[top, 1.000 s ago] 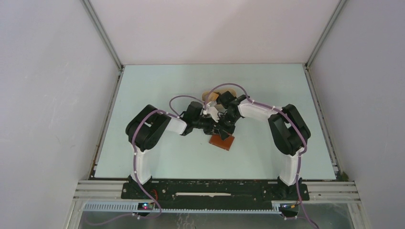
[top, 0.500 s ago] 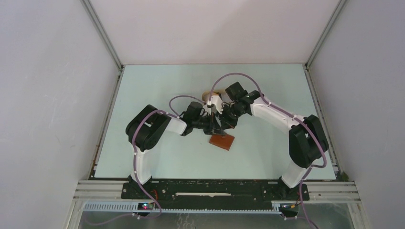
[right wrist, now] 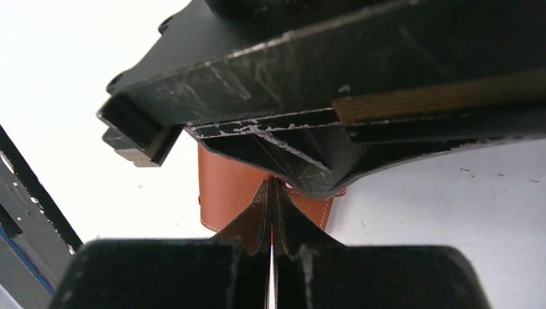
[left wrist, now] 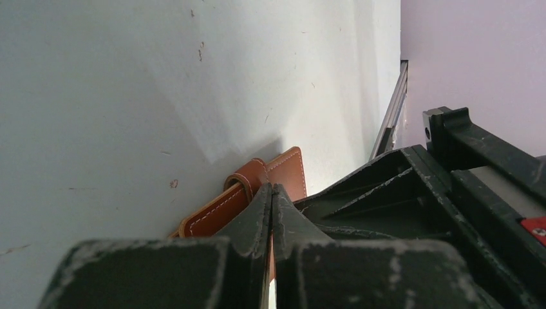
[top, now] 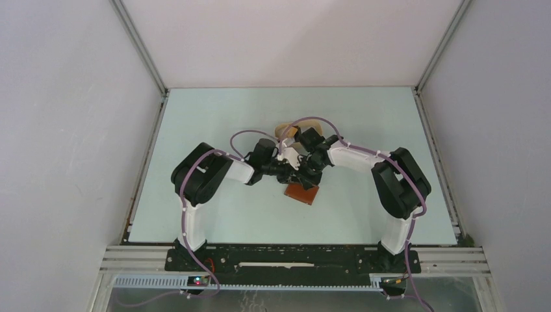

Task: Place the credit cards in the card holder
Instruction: Close the card holder at the center of the board.

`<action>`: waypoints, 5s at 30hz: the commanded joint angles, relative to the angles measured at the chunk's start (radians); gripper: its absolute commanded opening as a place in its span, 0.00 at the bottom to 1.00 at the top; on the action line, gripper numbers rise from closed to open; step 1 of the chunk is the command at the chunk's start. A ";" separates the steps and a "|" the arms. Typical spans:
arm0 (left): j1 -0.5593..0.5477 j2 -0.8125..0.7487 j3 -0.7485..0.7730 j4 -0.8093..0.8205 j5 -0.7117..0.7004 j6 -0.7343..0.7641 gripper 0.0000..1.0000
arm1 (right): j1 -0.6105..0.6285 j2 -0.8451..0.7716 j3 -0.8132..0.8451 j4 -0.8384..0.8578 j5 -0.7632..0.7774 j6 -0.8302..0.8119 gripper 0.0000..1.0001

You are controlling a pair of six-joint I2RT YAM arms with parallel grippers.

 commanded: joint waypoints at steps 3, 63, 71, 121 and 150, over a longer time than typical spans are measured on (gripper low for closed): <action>-0.003 0.034 -0.051 -0.091 -0.011 0.021 0.03 | 0.009 0.023 -0.017 0.044 0.075 -0.005 0.00; 0.008 -0.083 -0.057 0.023 0.024 -0.091 0.08 | -0.147 -0.053 0.101 -0.079 -0.275 0.081 0.13; 0.007 -0.085 -0.081 0.023 0.026 -0.089 0.06 | -0.152 0.033 0.147 -0.117 -0.284 0.131 0.12; 0.007 -0.101 -0.115 0.025 0.022 -0.088 0.05 | 0.021 -0.105 -0.074 0.034 -0.085 -0.541 0.16; 0.007 -0.093 -0.115 0.042 0.030 -0.103 0.06 | 0.066 -0.064 -0.073 0.027 -0.041 -0.587 0.06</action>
